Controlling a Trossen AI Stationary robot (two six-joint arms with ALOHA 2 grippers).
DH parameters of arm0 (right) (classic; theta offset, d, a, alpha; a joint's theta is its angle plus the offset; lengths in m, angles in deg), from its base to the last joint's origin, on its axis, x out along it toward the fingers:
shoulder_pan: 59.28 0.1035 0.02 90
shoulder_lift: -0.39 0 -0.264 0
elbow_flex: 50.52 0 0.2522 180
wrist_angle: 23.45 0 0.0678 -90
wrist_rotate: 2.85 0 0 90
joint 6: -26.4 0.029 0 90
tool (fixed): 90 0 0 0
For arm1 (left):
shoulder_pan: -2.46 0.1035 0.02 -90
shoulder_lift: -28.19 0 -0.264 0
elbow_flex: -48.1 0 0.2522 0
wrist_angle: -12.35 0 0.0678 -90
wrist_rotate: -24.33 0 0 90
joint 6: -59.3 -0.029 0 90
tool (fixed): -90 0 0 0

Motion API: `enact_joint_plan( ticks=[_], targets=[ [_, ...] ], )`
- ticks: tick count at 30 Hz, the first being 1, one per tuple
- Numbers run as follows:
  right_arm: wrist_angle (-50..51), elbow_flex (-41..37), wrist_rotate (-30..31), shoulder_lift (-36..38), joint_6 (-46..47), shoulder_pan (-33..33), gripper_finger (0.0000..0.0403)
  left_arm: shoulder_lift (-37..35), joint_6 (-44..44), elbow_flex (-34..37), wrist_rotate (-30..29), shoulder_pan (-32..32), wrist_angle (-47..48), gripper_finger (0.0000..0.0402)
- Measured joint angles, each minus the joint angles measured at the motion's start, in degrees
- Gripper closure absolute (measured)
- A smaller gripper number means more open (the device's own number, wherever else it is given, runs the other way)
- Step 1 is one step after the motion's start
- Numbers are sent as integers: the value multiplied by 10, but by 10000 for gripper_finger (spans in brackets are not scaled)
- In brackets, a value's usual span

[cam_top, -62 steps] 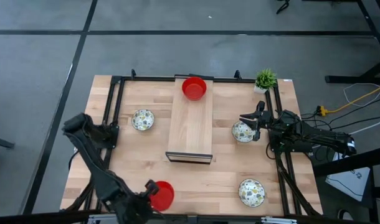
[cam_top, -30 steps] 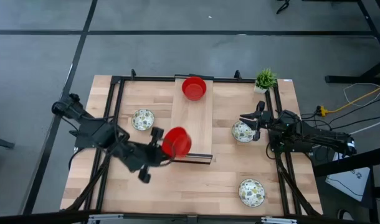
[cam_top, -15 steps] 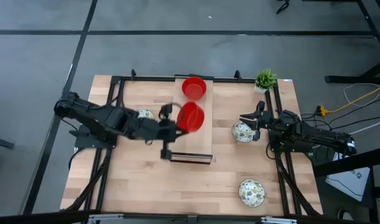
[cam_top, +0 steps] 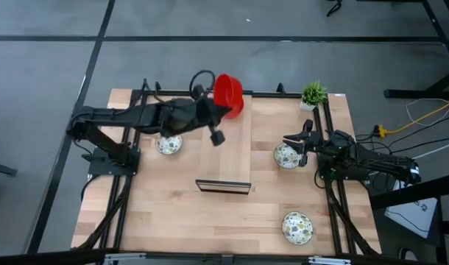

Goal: Pick & Place Mini bowls
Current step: Stack the red bowl on top of the red bowls on the shelf

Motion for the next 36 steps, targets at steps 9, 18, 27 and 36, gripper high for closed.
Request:
enact_joint_plan(
  ticks=[9, 18, 27, 36],
  targets=[
    [0, 0, 0, 0, 0, 0, 328, 81, -53, -25, 40, 70, -40, 398],
    [0, 0, 0, 0, 0, 0, 328, 203, -43, -205, 64, 109, 110, 398],
    [0, 0, 0, 0, 0, 0, 328, 294, 46, -420, 66, 142, 308, 398],
    [0, 0, 0, 0, 0, 0, 328, 304, 119, -423, 108, 166, 428, 398]
  ],
)
